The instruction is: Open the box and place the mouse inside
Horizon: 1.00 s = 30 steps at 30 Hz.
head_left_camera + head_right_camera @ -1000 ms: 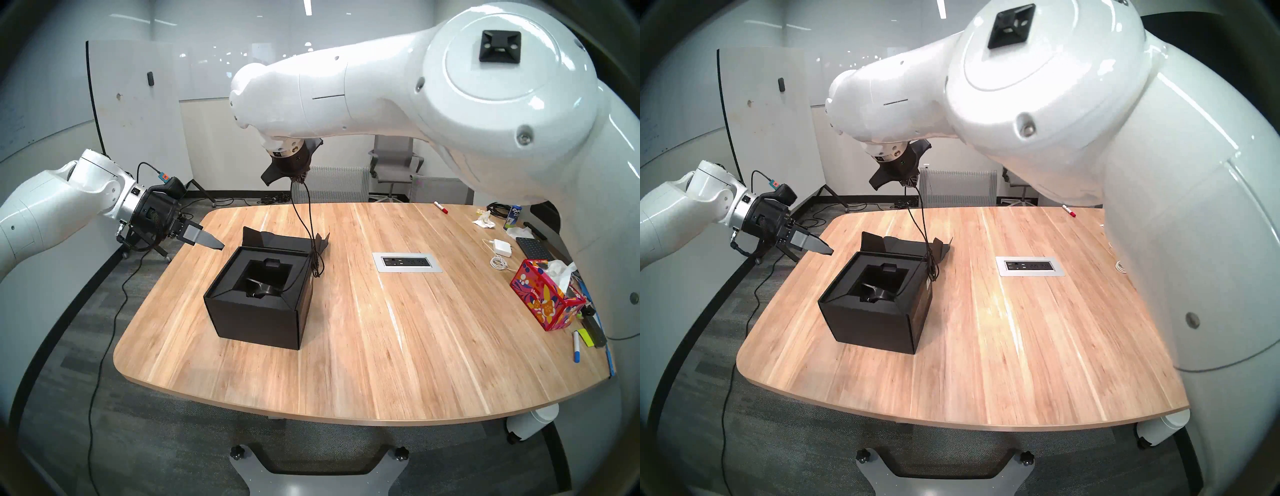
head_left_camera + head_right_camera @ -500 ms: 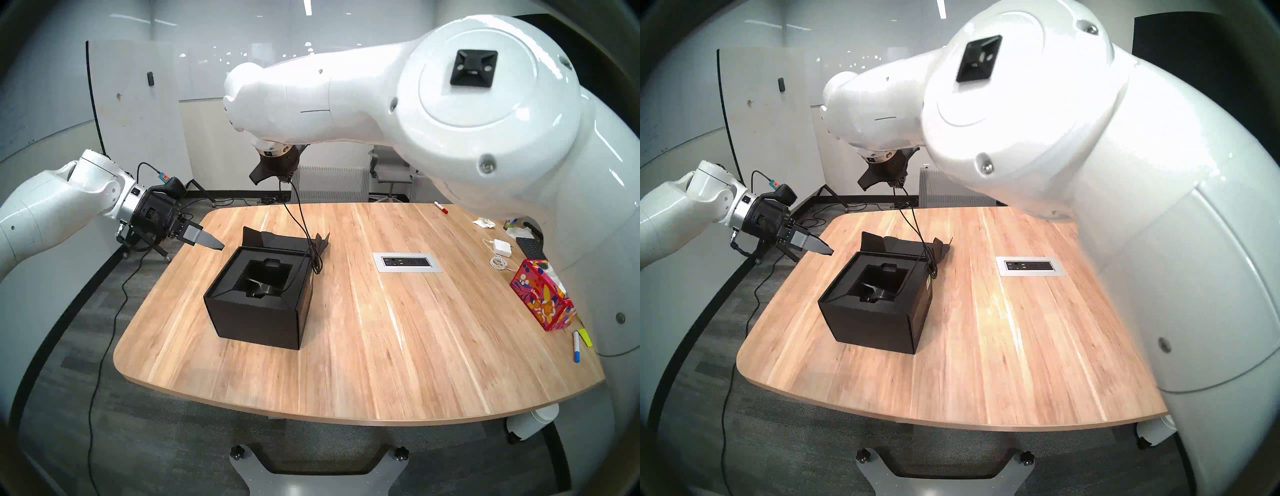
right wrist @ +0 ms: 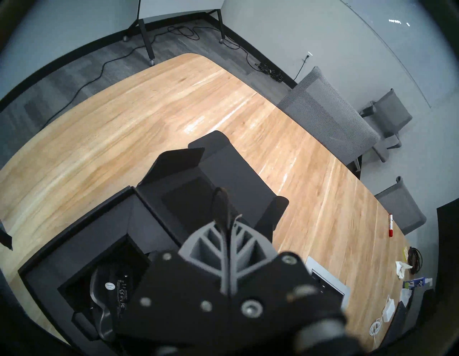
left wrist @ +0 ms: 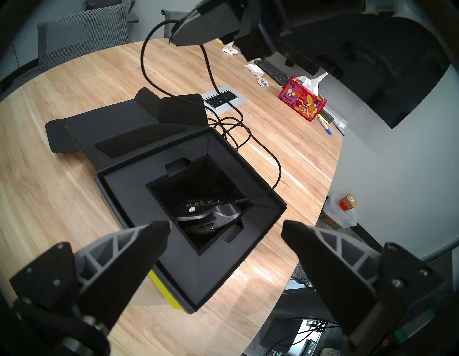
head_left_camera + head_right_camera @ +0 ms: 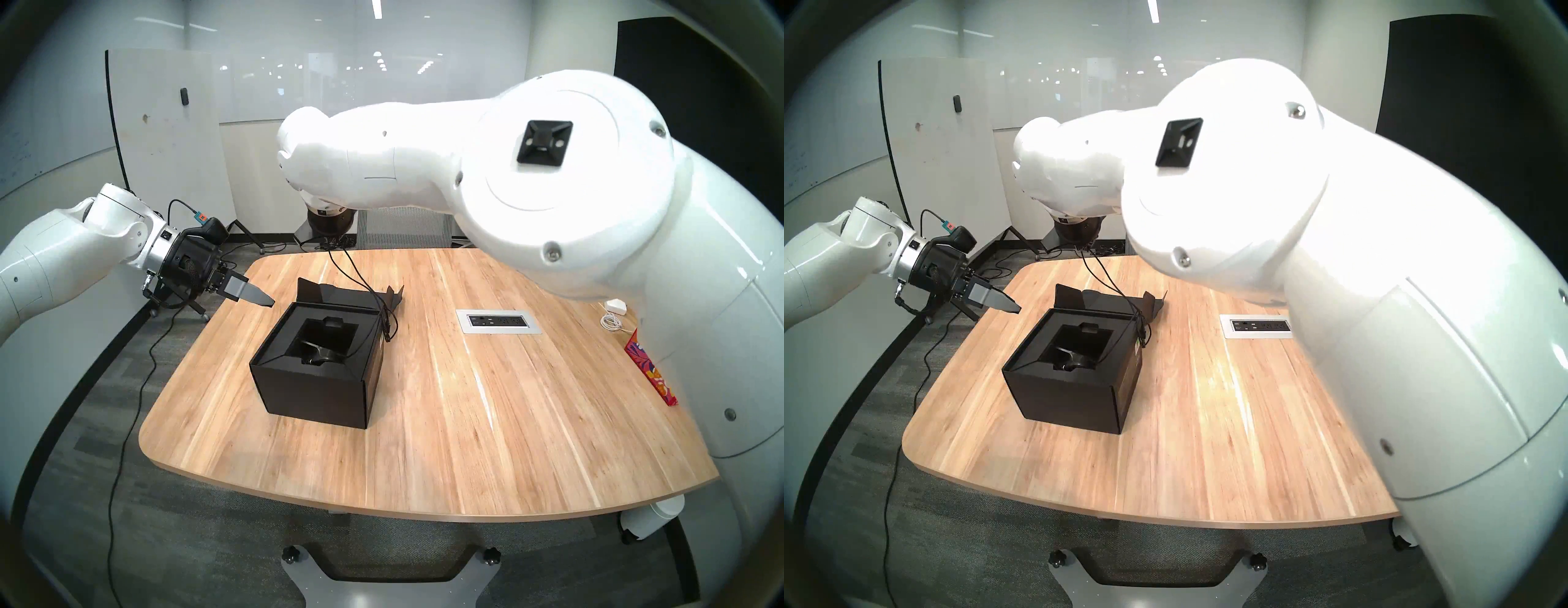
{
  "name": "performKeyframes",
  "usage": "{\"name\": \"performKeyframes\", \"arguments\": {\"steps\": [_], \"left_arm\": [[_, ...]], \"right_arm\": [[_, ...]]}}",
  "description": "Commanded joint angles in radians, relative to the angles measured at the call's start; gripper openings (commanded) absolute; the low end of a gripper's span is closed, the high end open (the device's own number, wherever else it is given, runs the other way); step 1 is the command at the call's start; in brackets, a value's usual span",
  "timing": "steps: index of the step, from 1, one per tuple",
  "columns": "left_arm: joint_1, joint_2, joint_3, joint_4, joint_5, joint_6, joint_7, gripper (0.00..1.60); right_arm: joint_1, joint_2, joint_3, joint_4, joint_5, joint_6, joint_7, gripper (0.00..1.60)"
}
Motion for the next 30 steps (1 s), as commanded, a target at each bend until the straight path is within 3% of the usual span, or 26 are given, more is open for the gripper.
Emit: {"name": "performKeyframes", "arguments": {"steps": [1,2,3,4,5,7,8,21,30], "left_arm": [[-0.017,0.000,-0.014,-0.002,-0.005,-0.002,-0.006,1.60],[-0.017,0.000,-0.014,-0.002,-0.005,-0.002,-0.006,1.60],[-0.017,0.000,-0.014,-0.002,-0.005,-0.002,-0.007,1.60],[-0.017,0.000,-0.014,-0.002,-0.005,-0.002,-0.007,1.60],[-0.017,0.000,-0.014,-0.002,-0.005,-0.002,-0.007,1.60],[-0.017,0.000,-0.014,-0.002,-0.005,-0.002,-0.007,1.60],[-0.017,0.000,-0.014,-0.002,-0.005,-0.002,-0.007,1.60],[-0.018,0.001,-0.014,-0.002,-0.006,-0.002,-0.009,1.60],[-0.019,0.001,-0.014,-0.002,-0.007,-0.001,-0.012,1.60]], "right_arm": [[-0.006,0.003,-0.012,0.056,-0.034,-0.033,0.063,0.00],[-0.007,0.002,-0.014,0.060,-0.038,-0.033,0.071,0.00],[-0.008,0.001,-0.017,0.065,-0.044,-0.033,0.083,0.21],[-0.009,0.001,-0.020,0.068,-0.049,-0.032,0.091,0.56],[-0.009,0.001,-0.022,0.072,-0.052,-0.031,0.097,0.75],[-0.011,0.001,-0.029,0.081,-0.063,-0.028,0.118,1.35],[-0.011,0.002,-0.031,0.085,-0.067,-0.028,0.126,1.56],[-0.012,0.004,-0.065,0.133,-0.116,0.009,0.236,1.60],[-0.012,0.007,-0.070,0.167,-0.117,0.114,0.295,1.60]]}}
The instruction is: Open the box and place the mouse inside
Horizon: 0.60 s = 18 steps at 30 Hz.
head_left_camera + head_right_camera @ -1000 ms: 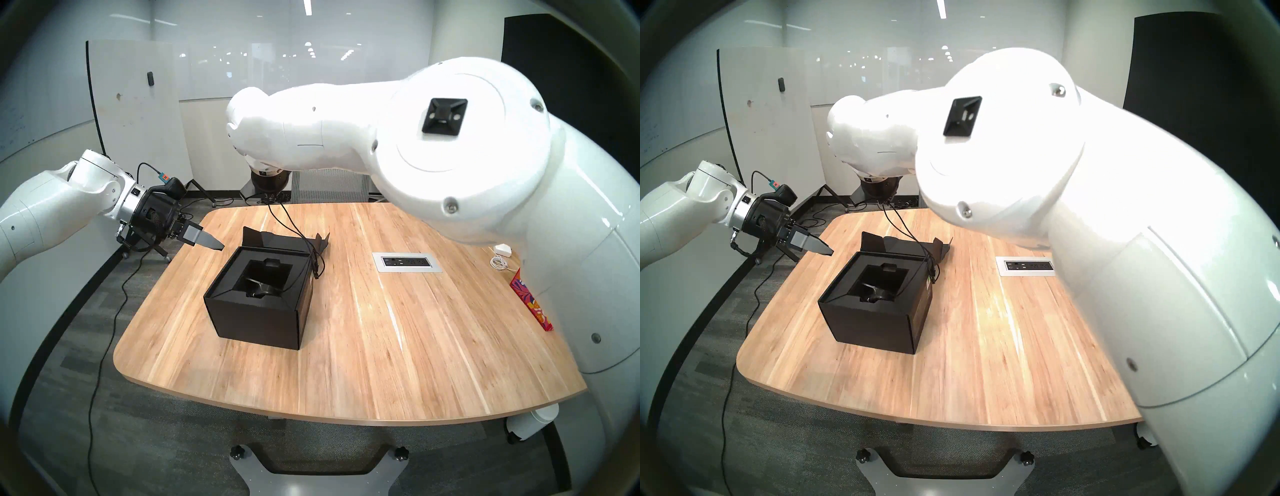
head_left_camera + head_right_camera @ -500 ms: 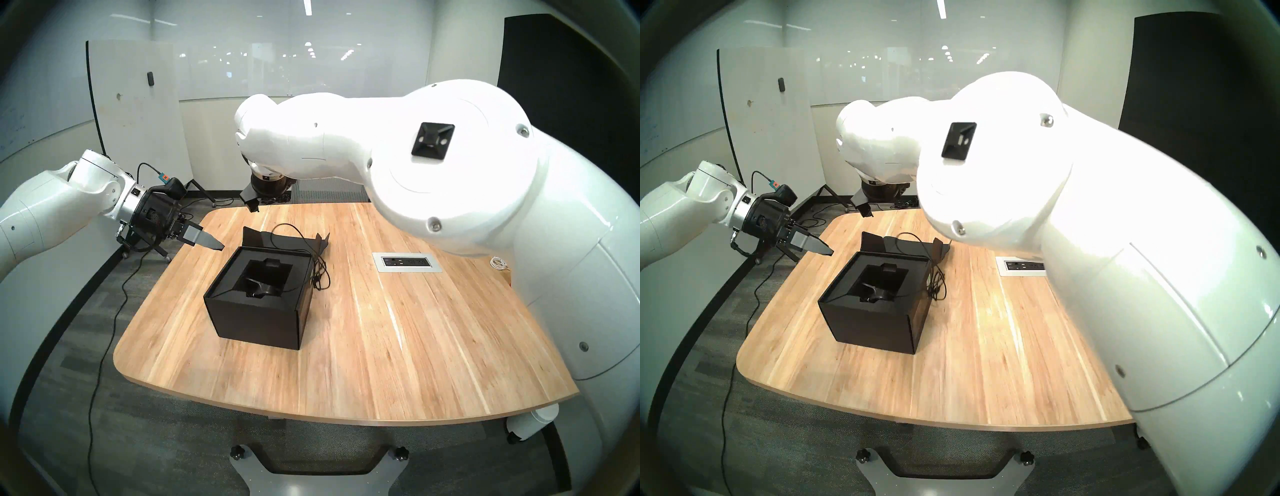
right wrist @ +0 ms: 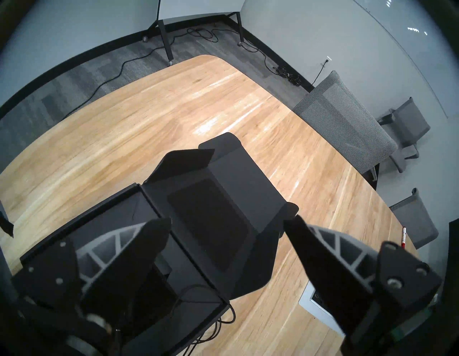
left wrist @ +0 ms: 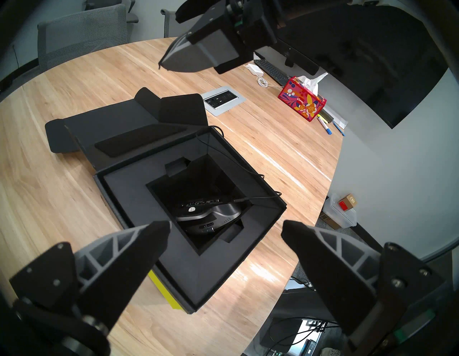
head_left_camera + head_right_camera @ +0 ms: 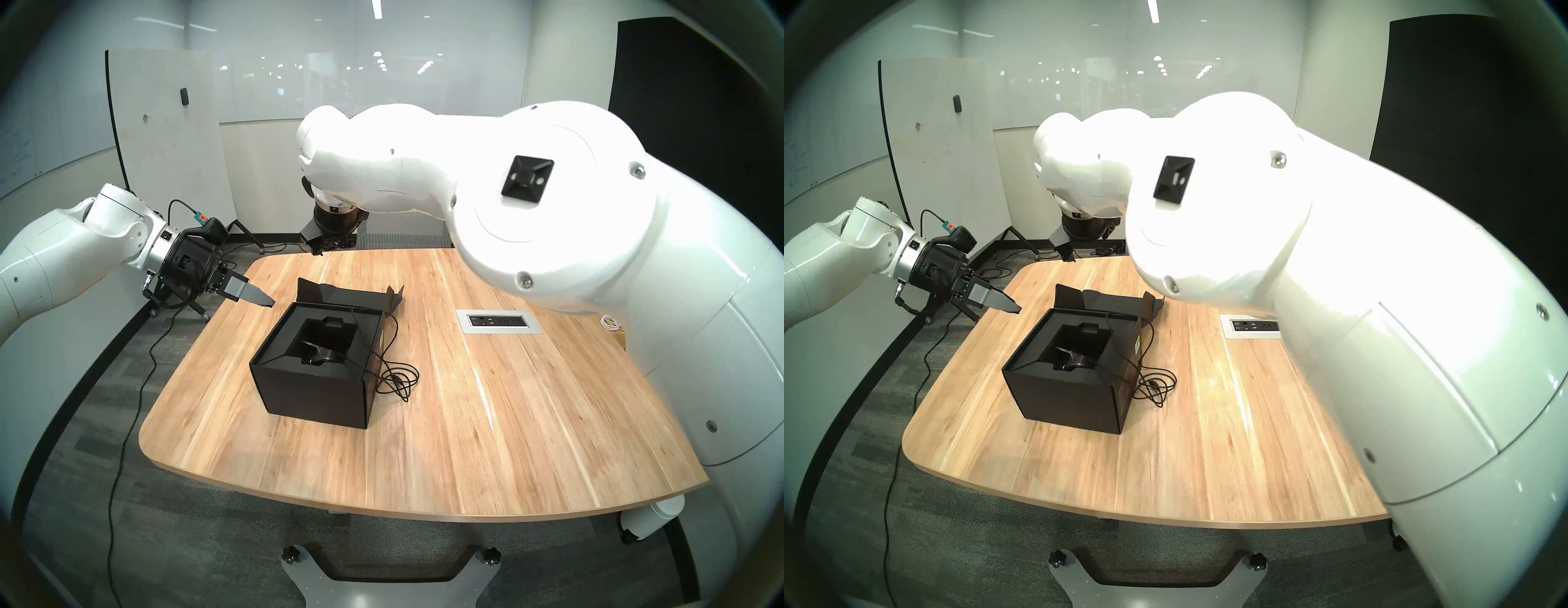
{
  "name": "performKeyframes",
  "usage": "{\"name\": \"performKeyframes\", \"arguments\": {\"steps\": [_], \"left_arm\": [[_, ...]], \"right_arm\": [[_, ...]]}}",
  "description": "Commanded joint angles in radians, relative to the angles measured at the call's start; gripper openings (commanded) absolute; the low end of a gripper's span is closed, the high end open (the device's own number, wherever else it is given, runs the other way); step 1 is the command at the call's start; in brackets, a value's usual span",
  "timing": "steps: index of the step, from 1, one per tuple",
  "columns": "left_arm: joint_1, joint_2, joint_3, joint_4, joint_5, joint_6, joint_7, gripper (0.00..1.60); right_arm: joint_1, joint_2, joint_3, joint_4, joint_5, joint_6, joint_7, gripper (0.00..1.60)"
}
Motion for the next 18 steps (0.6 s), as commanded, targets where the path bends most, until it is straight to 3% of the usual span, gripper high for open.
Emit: {"name": "performKeyframes", "arguments": {"steps": [1,9,18], "left_arm": [[-0.019,0.001,-0.015,-0.002,-0.007,-0.001,-0.012,1.60],[-0.020,0.001,-0.015,-0.002,-0.006,0.000,-0.015,1.60],[-0.020,0.001,-0.015,-0.001,-0.006,0.000,-0.015,1.60]], "right_arm": [[0.019,0.007,-0.004,0.049,0.006,0.060,0.038,1.60],[0.026,0.023,-0.016,0.031,0.044,0.060,0.047,1.60],[0.059,0.059,-0.030,-0.055,0.148,0.060,-0.006,1.60]]}}
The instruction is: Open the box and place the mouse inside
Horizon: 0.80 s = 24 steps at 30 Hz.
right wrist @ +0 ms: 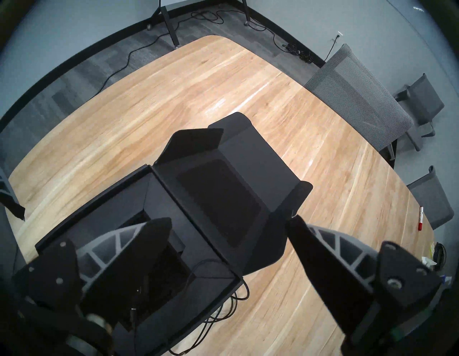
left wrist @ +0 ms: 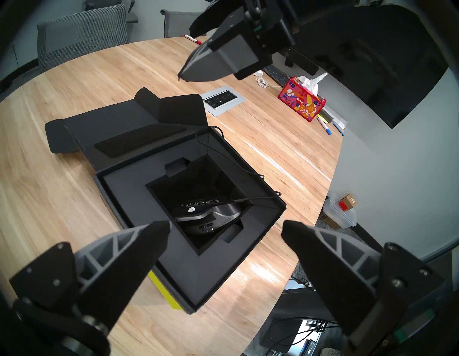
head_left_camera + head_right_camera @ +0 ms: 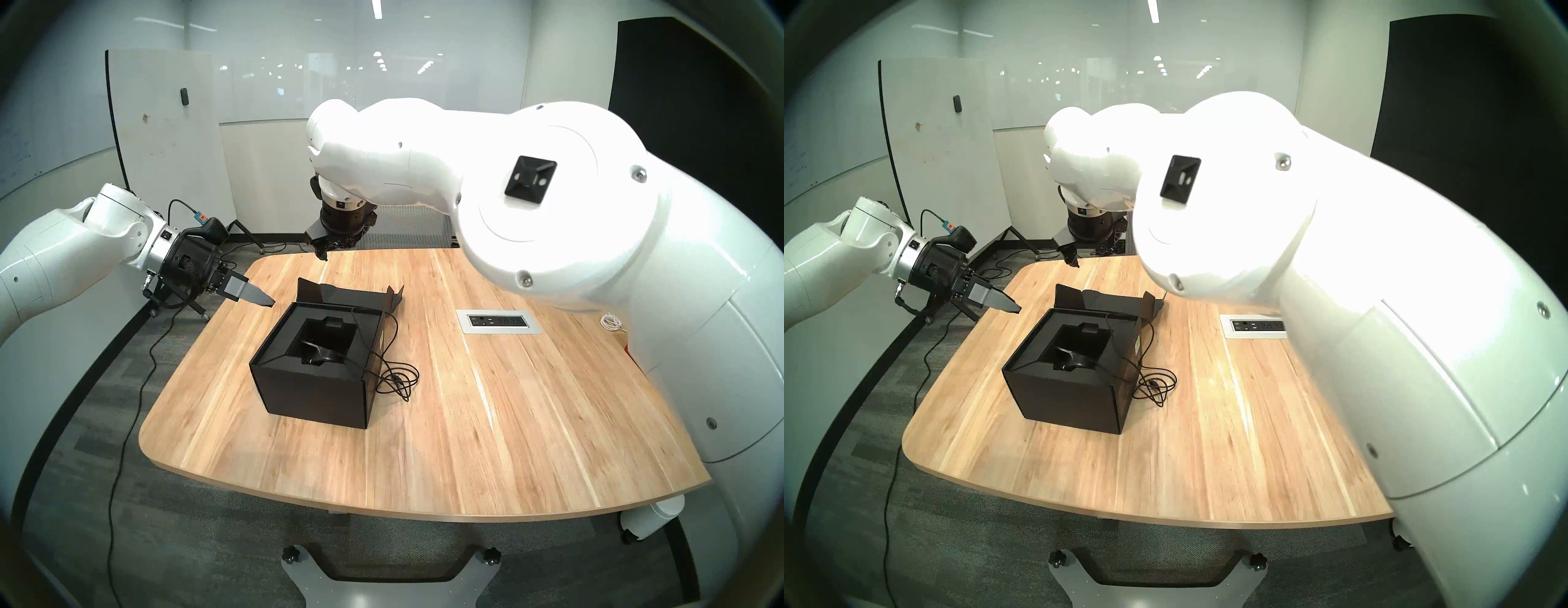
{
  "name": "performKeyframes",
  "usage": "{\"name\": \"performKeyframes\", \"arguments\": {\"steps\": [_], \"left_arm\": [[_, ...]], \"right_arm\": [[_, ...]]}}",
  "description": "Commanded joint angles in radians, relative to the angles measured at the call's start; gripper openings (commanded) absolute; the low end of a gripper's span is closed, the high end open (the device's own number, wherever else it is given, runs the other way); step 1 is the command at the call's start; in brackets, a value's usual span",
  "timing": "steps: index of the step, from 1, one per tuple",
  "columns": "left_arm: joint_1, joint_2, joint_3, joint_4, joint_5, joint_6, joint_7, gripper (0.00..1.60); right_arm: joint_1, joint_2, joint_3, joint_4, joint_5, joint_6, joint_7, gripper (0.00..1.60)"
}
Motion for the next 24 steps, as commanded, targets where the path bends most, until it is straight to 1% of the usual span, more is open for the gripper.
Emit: {"name": "performKeyframes", "arguments": {"steps": [1,8,17,24], "left_arm": [[-0.019,0.001,-0.015,-0.002,-0.006,0.000,-0.014,1.60],[-0.019,0.001,-0.015,-0.002,-0.006,-0.001,-0.013,1.60],[-0.019,0.001,-0.015,-0.002,-0.006,-0.001,-0.012,1.60],[-0.019,0.001,-0.015,-0.002,-0.006,-0.001,-0.012,1.60]], "right_arm": [[0.052,0.041,-0.008,-0.048,0.083,-0.002,-0.049,1.60],[0.075,0.071,-0.017,-0.128,0.190,-0.002,-0.132,1.60],[0.128,0.093,-0.035,-0.231,0.320,-0.002,-0.246,1.60],[0.176,0.110,-0.050,-0.315,0.436,-0.002,-0.344,1.60]]}}
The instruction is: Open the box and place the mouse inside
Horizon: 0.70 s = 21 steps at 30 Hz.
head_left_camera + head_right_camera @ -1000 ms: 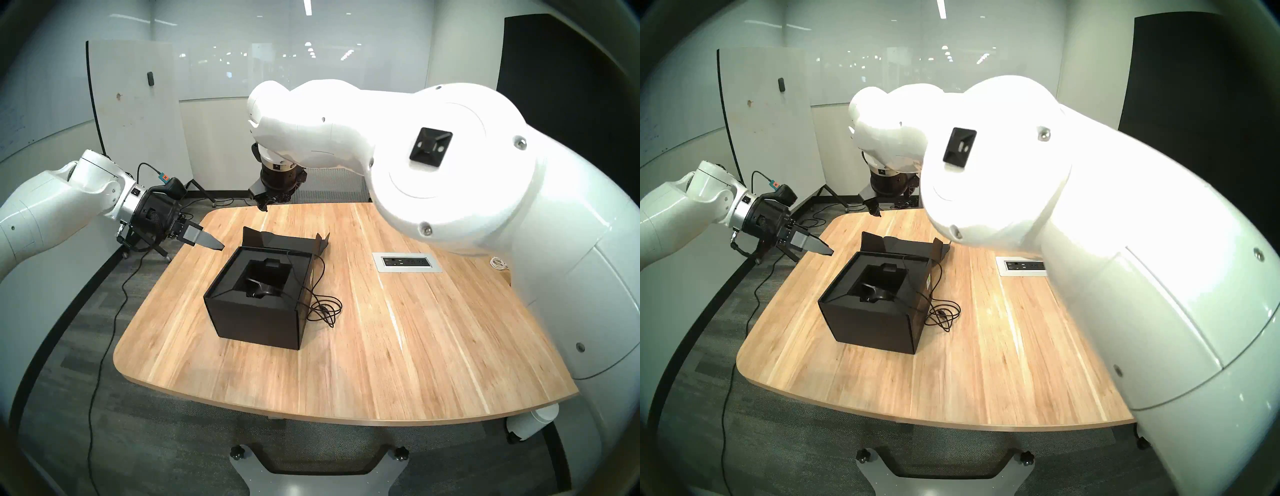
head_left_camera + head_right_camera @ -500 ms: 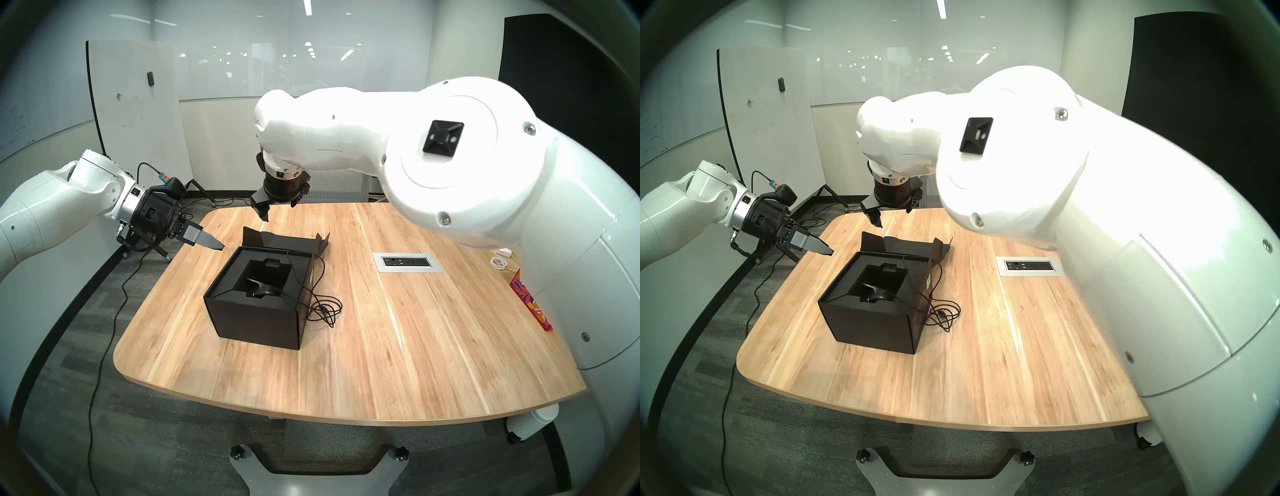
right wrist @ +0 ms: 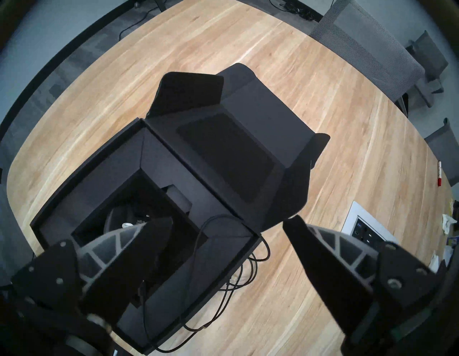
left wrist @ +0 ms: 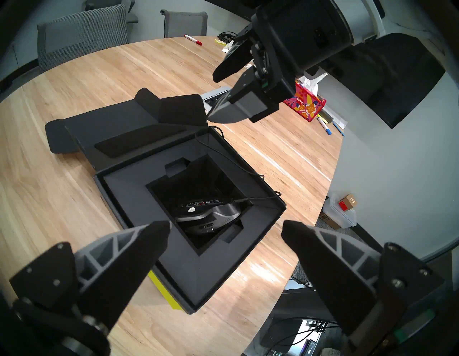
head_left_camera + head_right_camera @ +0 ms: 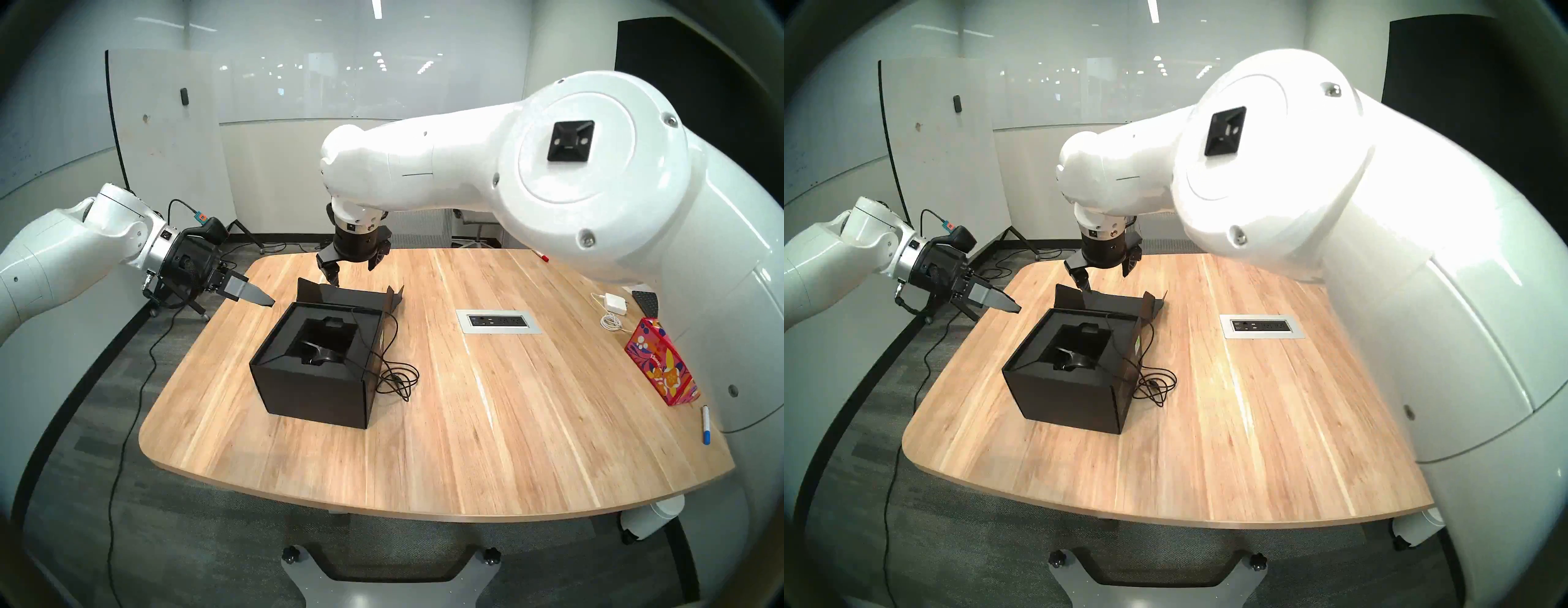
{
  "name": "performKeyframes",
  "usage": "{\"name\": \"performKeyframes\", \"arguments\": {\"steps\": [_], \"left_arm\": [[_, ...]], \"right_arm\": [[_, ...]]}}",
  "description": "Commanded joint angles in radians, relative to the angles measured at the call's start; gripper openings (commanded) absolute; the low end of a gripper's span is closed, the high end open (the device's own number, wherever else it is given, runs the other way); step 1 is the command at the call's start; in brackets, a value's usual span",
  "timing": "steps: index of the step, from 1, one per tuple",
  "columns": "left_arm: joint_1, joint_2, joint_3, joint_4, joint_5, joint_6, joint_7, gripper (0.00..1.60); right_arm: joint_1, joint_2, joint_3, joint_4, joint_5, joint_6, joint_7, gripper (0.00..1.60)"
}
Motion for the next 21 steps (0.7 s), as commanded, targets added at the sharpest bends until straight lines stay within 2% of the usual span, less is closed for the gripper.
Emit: {"name": "performKeyframes", "arguments": {"steps": [1,10,11,21], "left_arm": [[-0.019,0.001,-0.015,-0.002,-0.006,-0.001,-0.012,1.60],[-0.019,0.001,-0.015,-0.002,-0.006,-0.001,-0.011,1.60],[-0.019,0.001,-0.015,-0.002,-0.006,-0.001,-0.011,1.60],[-0.019,0.001,-0.015,-0.002,-0.006,-0.001,-0.012,1.60]], "right_arm": [[0.092,0.033,-0.013,-0.052,0.106,-0.002,-0.092,1.60],[0.156,0.047,-0.024,-0.145,0.248,-0.002,-0.204,1.60],[0.180,0.048,-0.029,-0.175,0.284,-0.002,-0.228,1.60],[0.233,0.084,-0.002,-0.294,0.298,-0.002,-0.318,1.60]]}}
